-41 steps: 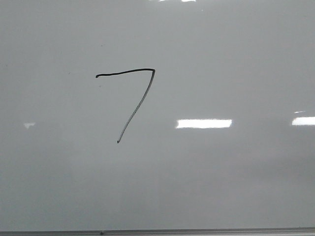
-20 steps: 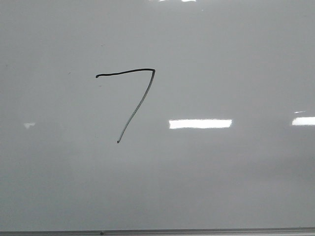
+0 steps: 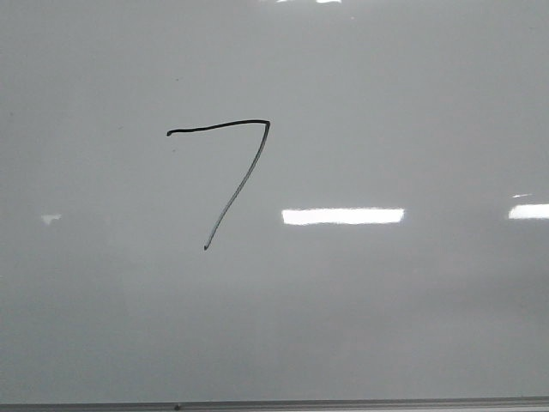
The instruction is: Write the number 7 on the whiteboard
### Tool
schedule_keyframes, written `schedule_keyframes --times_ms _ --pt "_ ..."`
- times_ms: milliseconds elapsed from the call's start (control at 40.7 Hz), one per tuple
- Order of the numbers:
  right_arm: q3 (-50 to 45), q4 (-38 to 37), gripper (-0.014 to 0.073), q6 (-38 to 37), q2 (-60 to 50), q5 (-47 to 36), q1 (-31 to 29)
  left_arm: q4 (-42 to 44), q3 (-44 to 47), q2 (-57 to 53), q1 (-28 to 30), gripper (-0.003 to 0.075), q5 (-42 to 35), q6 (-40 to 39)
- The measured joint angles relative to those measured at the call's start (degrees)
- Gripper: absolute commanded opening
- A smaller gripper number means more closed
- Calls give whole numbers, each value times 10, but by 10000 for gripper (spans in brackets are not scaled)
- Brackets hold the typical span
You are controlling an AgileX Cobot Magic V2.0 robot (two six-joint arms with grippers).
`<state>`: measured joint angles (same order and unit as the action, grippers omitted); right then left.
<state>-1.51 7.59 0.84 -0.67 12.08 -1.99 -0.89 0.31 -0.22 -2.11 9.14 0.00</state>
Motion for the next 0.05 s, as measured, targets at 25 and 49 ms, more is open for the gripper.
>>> schedule_keyframes --times_ms 25,49 --pt "0 0 -59 0 0 0 0 0 0 0 0 -20 0 0" --pt "0 0 -59 0 0 0 0 0 0 0 0 -20 0 0"
